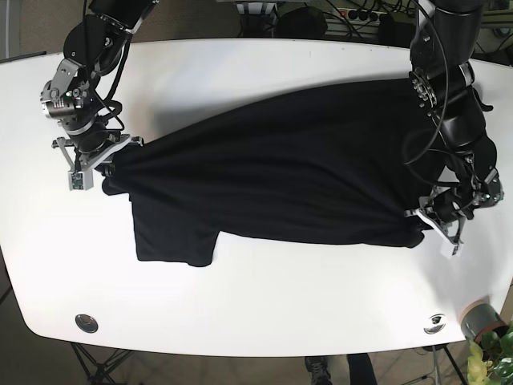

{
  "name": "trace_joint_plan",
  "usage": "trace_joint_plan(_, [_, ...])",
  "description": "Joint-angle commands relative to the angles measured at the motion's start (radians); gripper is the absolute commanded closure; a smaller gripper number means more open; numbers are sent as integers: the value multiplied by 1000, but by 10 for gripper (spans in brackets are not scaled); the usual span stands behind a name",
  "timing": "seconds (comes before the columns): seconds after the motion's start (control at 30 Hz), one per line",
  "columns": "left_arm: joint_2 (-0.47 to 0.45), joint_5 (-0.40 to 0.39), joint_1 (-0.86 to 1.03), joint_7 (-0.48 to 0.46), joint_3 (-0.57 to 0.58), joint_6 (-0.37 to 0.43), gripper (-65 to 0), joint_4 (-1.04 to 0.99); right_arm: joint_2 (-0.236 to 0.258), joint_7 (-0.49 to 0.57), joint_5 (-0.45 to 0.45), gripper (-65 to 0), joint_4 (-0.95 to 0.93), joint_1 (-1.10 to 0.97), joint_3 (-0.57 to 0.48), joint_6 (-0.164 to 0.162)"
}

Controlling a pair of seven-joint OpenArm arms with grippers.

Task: Fold the T-shirt properly
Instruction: 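Lift the shirt with both grippers and swing it toward the robot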

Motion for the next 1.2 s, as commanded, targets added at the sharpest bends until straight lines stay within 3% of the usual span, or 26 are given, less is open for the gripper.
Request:
trace_joint_plan(0.0, [-11, -22, -35, 62, -41, -2, 0, 118, 39, 25, 10, -21, 60, 50, -10, -1])
trace_joint_plan(0.37, [26, -20, -39, 244, -188, -2, 0, 464, 120, 25, 6, -21, 5, 239, -98, -5])
trace_joint_plan(0.63, [19, -22, -131, 253, -170, 28, 0, 566, 191, 25, 6, -21, -124, 485, -197, -5])
trace_joint_plan(1.17, [-19, -16, -531, 253, -163, 100, 0, 564, 329, 25, 6, -21, -431, 1075, -418, -1])
